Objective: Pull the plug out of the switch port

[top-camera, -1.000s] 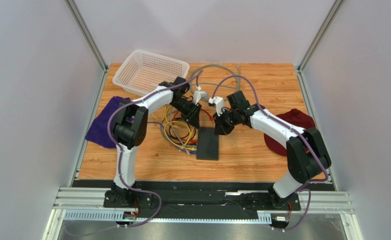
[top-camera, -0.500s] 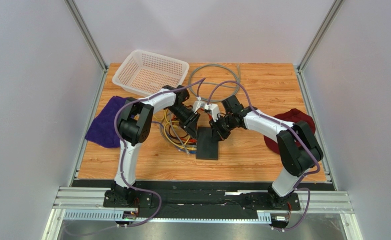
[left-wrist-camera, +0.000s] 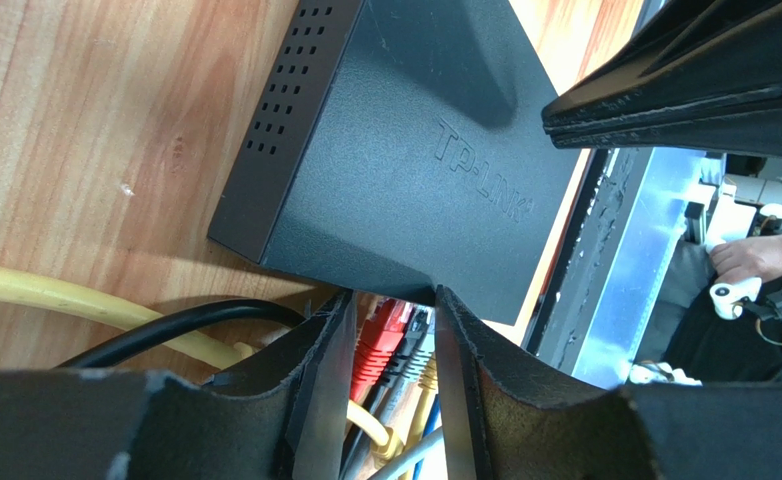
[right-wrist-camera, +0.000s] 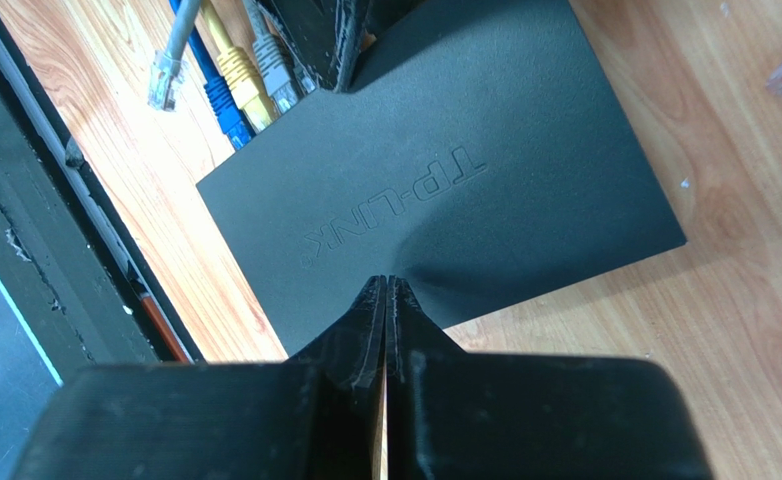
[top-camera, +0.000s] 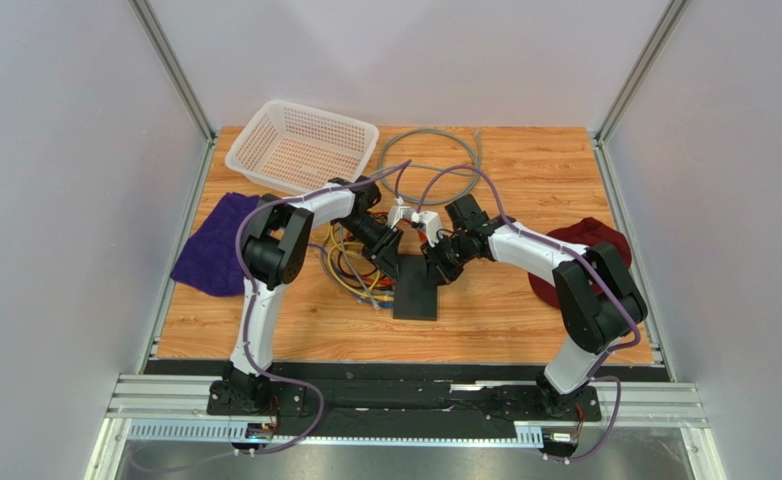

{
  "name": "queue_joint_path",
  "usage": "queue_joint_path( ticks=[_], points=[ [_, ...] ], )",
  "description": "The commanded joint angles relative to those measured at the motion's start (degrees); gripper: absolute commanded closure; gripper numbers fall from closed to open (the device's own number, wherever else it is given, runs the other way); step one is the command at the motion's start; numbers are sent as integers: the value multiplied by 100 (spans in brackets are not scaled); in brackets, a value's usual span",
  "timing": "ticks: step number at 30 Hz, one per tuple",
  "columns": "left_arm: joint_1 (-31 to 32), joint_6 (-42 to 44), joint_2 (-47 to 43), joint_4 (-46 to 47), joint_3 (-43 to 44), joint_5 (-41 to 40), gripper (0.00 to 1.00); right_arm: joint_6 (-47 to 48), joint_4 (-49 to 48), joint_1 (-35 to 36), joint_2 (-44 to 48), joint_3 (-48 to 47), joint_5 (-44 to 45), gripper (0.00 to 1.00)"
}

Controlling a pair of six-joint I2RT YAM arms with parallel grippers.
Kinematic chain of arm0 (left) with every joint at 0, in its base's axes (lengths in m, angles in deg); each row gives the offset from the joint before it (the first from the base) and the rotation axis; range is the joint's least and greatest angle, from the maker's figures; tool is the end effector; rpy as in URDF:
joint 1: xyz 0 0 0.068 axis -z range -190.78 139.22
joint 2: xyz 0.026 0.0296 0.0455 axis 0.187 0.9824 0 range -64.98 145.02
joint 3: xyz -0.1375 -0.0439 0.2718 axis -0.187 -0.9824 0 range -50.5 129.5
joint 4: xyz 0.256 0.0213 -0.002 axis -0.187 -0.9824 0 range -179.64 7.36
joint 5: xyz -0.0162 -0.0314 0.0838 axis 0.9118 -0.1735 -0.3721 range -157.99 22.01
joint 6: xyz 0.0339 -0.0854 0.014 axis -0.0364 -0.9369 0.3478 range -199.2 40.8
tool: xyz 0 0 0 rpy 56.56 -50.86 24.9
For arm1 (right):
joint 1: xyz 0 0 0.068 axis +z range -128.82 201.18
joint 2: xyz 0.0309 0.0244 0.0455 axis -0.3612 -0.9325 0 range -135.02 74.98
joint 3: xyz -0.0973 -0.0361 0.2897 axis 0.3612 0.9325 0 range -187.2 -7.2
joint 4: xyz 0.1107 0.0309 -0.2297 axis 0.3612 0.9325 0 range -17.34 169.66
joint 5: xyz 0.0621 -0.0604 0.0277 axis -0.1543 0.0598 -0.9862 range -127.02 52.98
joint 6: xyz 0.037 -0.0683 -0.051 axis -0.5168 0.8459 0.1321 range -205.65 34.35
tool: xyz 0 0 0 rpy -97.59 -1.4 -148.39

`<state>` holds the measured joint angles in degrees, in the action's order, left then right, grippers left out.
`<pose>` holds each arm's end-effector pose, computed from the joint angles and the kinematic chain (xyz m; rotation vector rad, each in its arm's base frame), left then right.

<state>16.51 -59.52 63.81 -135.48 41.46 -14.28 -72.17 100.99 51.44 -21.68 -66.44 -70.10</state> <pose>0.3572 -0.2601 0.1278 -1.1015 -2.5249 1.3924 0.2716 0.2114 0.1817 -1.1568 2.4234 0.8713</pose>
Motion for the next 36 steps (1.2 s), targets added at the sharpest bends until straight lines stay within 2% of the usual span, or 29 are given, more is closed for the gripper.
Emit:
queue_joint_path(
  ticks=[1, 7, 13, 17, 21, 27, 32, 36],
  points=[
    [13, 45, 120, 125, 41, -46, 57, -38, -232, 32, 200, 53, 56, 100],
    [31, 324, 304, -270, 50, 314, 59, -38, -250, 32, 200, 62, 56, 99],
    [31, 922, 760, -1297, 357, 395, 62, -29, -259, 32, 200, 80, 47, 99],
    [31, 967, 849, -1369, 349, 447, 65, -38, -250, 33, 200, 80, 56, 99],
    [31, 1108, 832, -1457, 366, 543, 61, -38, -259, 33, 227, 106, 56, 99],
    [31, 1064, 648, -1299, 234, 517, 61, -29, -285, 68, 297, 185, 135, 98],
    [48, 1152, 594, -1343, 296, 237, 60, -20, -285, 77, 323, 238, 179, 98],
    [101, 1292, 612, -1422, 322, -62, 64, -3, -285, 94, 332, 238, 205, 98]
  ],
)
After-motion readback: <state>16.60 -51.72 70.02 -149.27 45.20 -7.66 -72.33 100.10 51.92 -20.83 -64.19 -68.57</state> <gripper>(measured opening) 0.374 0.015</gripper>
